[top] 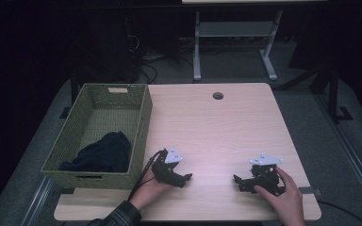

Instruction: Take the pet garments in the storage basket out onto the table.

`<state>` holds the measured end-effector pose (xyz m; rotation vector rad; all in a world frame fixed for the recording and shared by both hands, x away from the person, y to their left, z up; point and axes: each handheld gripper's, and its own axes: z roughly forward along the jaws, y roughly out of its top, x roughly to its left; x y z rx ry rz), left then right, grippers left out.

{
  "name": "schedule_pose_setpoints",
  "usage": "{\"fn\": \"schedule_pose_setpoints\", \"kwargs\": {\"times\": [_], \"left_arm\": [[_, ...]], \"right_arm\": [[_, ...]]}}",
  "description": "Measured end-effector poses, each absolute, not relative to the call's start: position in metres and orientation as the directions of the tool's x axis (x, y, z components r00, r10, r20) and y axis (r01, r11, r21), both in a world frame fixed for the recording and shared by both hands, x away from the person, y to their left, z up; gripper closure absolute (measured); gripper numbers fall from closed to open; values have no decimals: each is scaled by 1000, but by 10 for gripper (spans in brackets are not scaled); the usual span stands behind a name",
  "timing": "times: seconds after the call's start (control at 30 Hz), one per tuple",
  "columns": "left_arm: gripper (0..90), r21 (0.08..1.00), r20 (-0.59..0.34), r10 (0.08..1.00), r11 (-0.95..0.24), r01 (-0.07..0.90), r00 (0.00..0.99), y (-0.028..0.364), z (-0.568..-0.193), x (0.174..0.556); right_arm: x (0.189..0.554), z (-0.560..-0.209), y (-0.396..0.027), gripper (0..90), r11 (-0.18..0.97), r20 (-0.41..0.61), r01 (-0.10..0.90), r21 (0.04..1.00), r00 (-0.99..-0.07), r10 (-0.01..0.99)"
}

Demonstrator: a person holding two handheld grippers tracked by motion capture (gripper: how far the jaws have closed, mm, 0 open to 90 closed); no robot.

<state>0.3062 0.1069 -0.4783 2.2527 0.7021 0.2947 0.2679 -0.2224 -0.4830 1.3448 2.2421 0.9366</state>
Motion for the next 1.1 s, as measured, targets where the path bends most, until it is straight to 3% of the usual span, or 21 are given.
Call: {"fn": "schedule_pose_setpoints", "kwargs": {"times": [1.1], "left_arm": [[137, 720, -14, 602, -548, 425, 799, 117, -458, 310]], "right_arm": [[268, -483, -223, 4, 328, 27, 635, 699, -482, 876]]}}
